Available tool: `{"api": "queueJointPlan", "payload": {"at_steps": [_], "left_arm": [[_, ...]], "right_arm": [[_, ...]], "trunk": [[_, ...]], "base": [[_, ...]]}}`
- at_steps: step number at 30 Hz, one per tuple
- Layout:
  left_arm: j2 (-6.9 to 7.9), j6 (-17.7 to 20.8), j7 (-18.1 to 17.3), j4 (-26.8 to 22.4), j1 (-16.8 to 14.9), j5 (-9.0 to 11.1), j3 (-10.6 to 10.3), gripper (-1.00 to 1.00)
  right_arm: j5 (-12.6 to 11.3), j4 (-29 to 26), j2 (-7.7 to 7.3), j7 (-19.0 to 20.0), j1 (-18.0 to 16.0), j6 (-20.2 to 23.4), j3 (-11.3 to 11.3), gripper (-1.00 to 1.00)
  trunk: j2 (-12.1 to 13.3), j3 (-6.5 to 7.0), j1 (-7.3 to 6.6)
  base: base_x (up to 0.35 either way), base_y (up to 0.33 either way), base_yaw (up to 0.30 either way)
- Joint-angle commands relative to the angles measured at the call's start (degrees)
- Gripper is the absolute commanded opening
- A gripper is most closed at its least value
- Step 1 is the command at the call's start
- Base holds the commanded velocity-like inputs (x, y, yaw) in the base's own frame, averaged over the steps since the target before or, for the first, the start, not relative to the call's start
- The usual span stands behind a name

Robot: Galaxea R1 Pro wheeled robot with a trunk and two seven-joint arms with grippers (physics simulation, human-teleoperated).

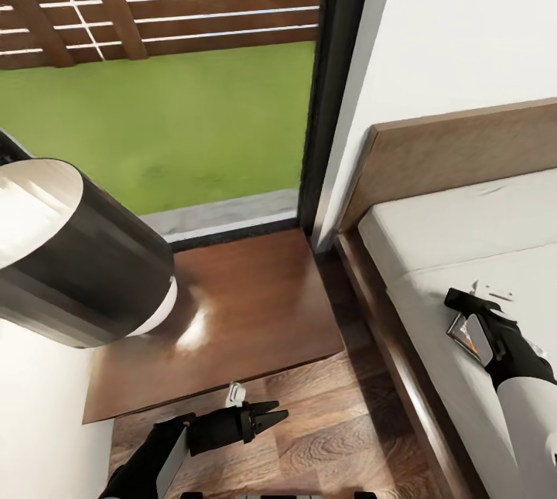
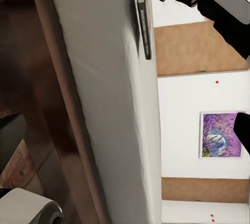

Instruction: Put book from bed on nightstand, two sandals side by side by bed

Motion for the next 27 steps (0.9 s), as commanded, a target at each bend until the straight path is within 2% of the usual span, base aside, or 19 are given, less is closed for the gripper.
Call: {"api": "queueJointPlan", "payload": {"at_steps": [1, 27], "left_arm": [[0.0, 0.6, -0.1, 0.0, 0.0, 0.3, -0.1, 1.0], [0.0, 0.6, -0.1, 0.0, 0.0, 0.3, -0.1, 1.0]], "right_arm": [[-0.9, 2.1, -0.01, -0.2, 0.0, 0.4, 0.1, 1.0], [-0.9, 2.1, -0.01, -0.2, 0.1, 0.4, 0.1, 1.0]], "trunk": [[0.0, -0.04, 0.0], [0.0, -0.04, 0.0]], "base": [[0.0, 0.0, 0.137], [-0.013, 0.0, 0.009]]}}
